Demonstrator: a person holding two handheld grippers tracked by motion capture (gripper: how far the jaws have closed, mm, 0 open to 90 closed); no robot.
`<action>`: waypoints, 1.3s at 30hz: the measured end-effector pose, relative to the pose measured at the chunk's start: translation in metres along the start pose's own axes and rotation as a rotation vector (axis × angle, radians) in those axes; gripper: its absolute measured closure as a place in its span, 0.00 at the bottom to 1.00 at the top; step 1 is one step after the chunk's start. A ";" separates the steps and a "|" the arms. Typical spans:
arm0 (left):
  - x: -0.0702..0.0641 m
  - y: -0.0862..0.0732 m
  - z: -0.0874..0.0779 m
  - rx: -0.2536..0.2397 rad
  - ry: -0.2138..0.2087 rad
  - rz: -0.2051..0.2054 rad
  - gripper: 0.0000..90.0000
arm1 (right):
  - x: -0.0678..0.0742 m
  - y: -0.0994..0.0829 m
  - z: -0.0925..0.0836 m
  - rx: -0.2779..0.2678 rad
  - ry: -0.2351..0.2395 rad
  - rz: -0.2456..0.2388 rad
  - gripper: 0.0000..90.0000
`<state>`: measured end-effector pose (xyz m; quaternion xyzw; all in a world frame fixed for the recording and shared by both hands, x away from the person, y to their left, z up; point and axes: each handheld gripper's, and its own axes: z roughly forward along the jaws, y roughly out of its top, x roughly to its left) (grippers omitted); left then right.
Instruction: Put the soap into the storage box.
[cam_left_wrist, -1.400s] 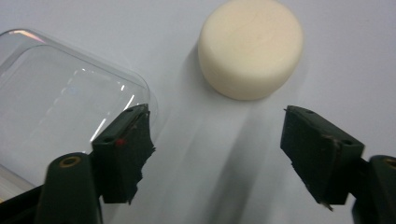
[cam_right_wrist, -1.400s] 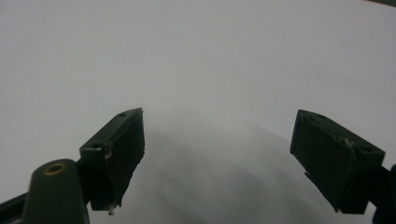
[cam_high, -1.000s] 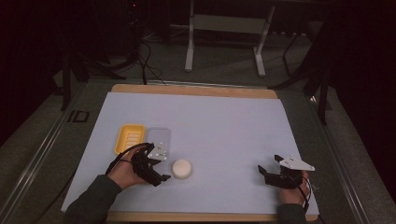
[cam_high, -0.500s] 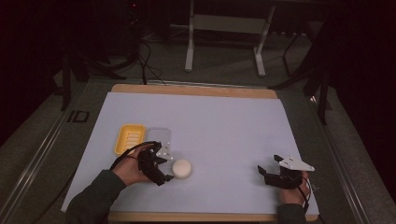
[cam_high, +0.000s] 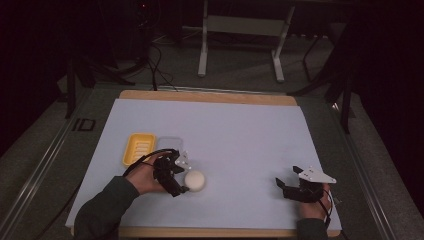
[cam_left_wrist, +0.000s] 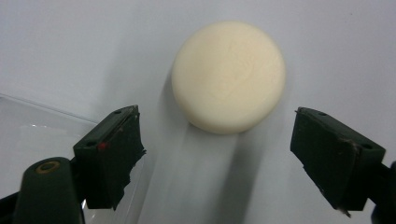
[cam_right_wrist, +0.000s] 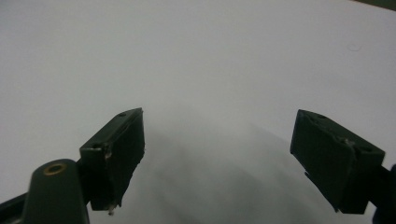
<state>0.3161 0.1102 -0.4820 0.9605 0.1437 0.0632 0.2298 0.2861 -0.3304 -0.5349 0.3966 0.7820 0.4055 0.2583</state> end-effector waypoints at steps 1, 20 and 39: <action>0.001 0.001 0.000 0.002 -0.006 -0.001 0.18 | 0.000 0.000 0.000 0.001 0.000 0.001 0.20; 0.000 0.012 0.009 0.048 -0.031 0.034 0.17 | 0.000 0.000 -0.001 -0.010 0.004 -0.005 0.20; -0.001 0.021 0.017 0.077 -0.044 0.060 0.17 | 0.000 0.000 -0.001 -0.010 0.005 -0.009 0.20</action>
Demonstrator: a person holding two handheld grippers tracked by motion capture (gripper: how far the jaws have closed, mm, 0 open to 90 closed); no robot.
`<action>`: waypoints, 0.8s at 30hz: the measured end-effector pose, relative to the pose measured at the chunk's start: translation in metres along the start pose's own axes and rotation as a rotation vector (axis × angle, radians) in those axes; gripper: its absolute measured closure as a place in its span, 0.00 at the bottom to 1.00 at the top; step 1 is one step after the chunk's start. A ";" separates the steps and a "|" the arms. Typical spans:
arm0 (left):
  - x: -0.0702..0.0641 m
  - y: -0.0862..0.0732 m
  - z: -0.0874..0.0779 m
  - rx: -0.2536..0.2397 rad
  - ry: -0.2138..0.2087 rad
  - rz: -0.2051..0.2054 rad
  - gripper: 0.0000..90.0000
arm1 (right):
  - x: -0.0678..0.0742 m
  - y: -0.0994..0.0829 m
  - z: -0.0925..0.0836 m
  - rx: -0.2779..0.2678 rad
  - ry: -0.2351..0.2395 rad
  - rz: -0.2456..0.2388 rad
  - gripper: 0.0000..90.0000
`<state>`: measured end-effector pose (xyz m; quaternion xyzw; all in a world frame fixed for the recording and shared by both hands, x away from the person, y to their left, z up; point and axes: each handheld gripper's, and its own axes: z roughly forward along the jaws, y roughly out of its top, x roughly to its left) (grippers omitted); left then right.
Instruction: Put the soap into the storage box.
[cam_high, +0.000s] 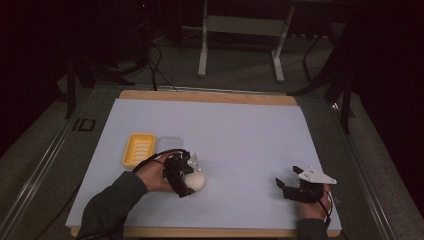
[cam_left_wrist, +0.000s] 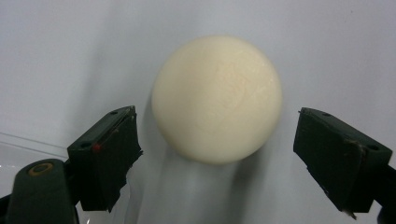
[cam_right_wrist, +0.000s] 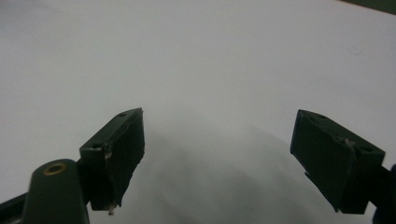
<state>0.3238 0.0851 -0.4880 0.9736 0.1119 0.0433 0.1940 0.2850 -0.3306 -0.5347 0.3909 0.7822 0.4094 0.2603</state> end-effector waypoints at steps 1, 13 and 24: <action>0.000 0.001 0.001 0.000 -0.004 -0.003 0.17 | 0.000 0.000 0.000 0.001 0.000 0.000 0.20; 0.000 0.008 0.011 0.039 -0.016 0.015 0.16 | 0.000 0.000 0.000 0.002 -0.001 -0.003 0.20; -0.001 0.012 0.017 0.060 -0.023 0.032 0.17 | 0.000 0.000 0.000 -0.003 0.000 0.001 0.20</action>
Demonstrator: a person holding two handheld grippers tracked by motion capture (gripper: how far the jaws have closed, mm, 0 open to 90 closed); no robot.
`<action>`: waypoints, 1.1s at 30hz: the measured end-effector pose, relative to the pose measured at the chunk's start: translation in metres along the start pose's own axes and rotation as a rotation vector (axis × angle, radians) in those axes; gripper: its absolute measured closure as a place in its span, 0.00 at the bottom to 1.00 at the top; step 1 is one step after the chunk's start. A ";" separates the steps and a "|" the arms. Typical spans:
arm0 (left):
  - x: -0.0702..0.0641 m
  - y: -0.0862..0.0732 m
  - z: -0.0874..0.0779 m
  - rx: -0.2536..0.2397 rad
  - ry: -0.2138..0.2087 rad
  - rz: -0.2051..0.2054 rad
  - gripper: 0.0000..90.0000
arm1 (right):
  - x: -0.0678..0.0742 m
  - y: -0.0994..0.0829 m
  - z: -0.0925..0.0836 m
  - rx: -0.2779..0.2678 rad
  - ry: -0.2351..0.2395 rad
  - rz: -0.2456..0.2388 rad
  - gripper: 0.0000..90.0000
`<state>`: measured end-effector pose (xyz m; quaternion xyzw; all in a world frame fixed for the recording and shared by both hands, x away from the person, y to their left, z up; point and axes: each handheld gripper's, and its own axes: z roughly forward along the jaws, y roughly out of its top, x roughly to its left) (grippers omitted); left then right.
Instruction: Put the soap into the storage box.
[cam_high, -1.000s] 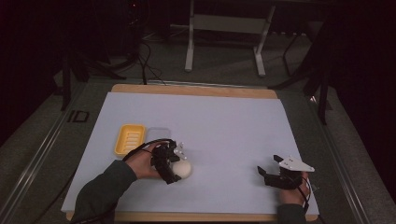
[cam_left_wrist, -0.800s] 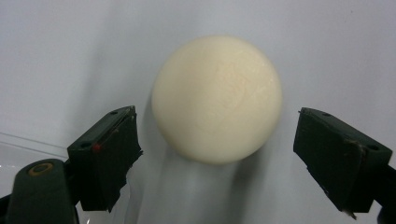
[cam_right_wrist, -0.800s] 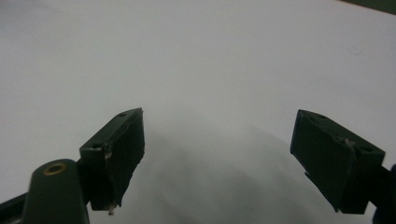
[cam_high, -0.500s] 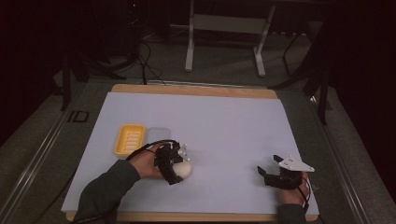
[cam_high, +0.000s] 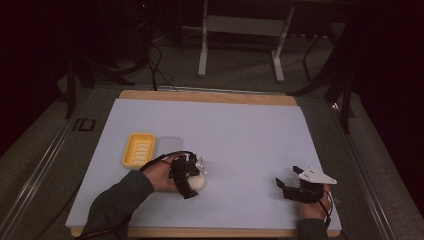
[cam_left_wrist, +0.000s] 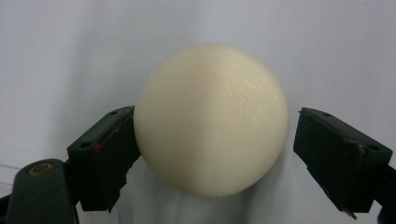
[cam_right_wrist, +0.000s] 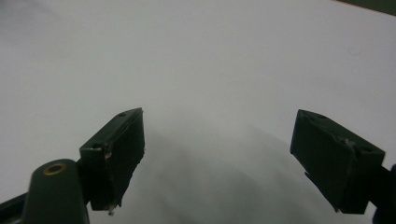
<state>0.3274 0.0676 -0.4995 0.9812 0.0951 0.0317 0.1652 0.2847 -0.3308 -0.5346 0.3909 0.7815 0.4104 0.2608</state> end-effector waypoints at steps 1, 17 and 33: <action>0.000 0.001 0.001 0.004 -0.003 -0.001 0.17 | 0.000 0.000 0.000 0.000 -0.001 0.002 0.20; 0.001 0.008 0.007 0.035 -0.001 0.016 0.21 | 0.000 0.000 -0.001 -0.004 0.001 0.004 0.20; 0.004 0.013 0.011 0.078 0.000 0.039 0.25 | 0.000 0.000 -0.001 -0.004 0.001 0.003 0.20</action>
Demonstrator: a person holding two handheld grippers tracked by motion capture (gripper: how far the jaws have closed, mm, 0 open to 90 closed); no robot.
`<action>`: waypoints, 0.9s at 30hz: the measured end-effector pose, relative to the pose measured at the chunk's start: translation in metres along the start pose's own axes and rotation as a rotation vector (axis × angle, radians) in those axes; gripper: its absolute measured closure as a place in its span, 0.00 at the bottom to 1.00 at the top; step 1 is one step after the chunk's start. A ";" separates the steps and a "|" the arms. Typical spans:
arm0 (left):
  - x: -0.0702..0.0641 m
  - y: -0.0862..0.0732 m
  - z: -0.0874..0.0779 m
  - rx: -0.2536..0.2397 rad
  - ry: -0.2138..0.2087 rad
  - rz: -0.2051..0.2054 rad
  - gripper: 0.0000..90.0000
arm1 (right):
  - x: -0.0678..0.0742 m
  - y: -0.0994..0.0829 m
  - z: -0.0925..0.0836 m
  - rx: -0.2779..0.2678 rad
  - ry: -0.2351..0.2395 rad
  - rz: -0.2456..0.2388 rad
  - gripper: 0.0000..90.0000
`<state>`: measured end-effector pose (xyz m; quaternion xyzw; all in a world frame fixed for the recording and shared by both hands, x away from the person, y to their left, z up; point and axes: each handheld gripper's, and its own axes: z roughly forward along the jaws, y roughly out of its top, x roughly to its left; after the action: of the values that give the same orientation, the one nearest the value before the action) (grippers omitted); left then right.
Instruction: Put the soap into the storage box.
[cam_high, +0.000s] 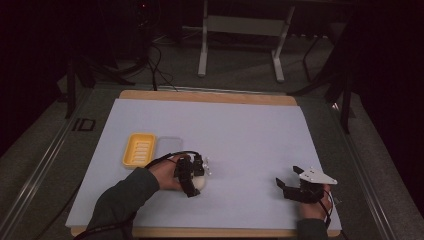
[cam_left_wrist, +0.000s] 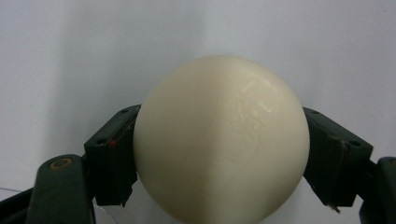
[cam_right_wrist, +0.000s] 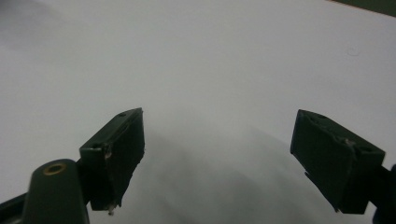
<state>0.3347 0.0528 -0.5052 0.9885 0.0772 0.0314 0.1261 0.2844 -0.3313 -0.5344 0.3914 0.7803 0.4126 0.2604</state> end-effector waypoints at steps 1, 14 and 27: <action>0.000 0.001 0.000 0.009 -0.001 0.005 0.26 | 0.000 0.000 0.000 0.000 0.000 -0.001 0.20; 0.002 0.007 0.000 0.060 -0.014 0.023 0.27 | 0.000 0.000 0.000 -0.001 0.000 -0.002 0.20; 0.004 0.002 -0.001 0.075 -0.021 0.011 0.27 | 0.000 0.000 0.000 0.000 0.001 -0.002 0.20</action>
<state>0.3391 0.0519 -0.5034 0.9932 0.0717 0.0186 0.0895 0.2844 -0.3312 -0.5345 0.3903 0.7808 0.4126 0.2605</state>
